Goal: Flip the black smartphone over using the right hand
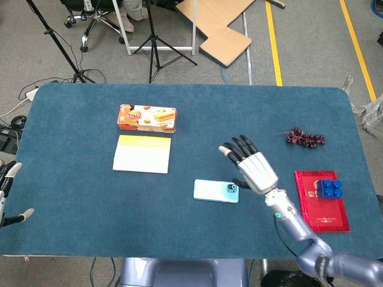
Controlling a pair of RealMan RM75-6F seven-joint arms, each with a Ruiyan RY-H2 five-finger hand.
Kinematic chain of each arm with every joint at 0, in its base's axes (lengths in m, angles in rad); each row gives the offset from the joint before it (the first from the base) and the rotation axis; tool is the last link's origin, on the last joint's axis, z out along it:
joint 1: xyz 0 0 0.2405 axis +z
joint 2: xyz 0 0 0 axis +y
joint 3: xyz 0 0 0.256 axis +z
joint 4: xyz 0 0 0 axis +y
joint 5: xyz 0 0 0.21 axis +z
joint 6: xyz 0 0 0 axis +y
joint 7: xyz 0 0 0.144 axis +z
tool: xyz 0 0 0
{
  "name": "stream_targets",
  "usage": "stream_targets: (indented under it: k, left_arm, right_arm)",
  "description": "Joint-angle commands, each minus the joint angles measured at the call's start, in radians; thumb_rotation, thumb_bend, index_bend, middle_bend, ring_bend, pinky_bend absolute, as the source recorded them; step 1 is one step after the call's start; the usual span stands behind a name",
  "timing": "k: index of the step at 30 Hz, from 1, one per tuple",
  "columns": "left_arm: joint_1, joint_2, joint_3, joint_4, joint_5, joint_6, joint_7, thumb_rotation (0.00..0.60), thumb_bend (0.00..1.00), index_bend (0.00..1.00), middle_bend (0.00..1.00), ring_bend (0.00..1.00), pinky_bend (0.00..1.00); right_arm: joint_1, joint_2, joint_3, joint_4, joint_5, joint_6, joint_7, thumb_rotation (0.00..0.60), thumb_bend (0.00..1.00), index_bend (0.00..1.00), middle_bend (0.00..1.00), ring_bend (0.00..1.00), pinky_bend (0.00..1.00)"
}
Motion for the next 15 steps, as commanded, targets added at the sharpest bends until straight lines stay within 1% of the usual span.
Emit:
stream_targets:
  k: [1,5,9,15]
  left_arm:
    - [0.001,-0.003,-0.001,0.011,0.013,0.010,-0.021,0.600,0.00,0.00,0.00,0.00,0.00]
    - [0.002,-0.001,0.000,0.022,0.027,0.017,-0.053,0.600,0.00,0.00,0.00,0.00,0.00]
    - [0.006,0.000,0.000,0.032,0.045,0.036,-0.073,0.600,0.00,0.00,0.00,0.00,0.00]
    - [0.011,0.002,0.006,0.035,0.064,0.051,-0.088,0.600,0.00,0.00,0.00,0.00,0.00]
  right_arm:
    - [-0.097,0.087,-0.033,-0.087,-0.007,0.097,0.019,0.600,0.00,0.08,0.00,0.00,0.00]
    - [-0.186,0.150,-0.061,-0.141,0.017,0.170,0.024,0.600,0.00,0.06,0.00,0.00,0.00]
    - [-0.261,0.207,-0.101,-0.176,0.046,0.197,0.065,0.600,0.00,0.05,0.00,0.00,0.00]
    - [-0.342,0.256,-0.139,-0.184,0.057,0.237,0.056,0.600,0.00,0.04,0.00,0.00,0.00]
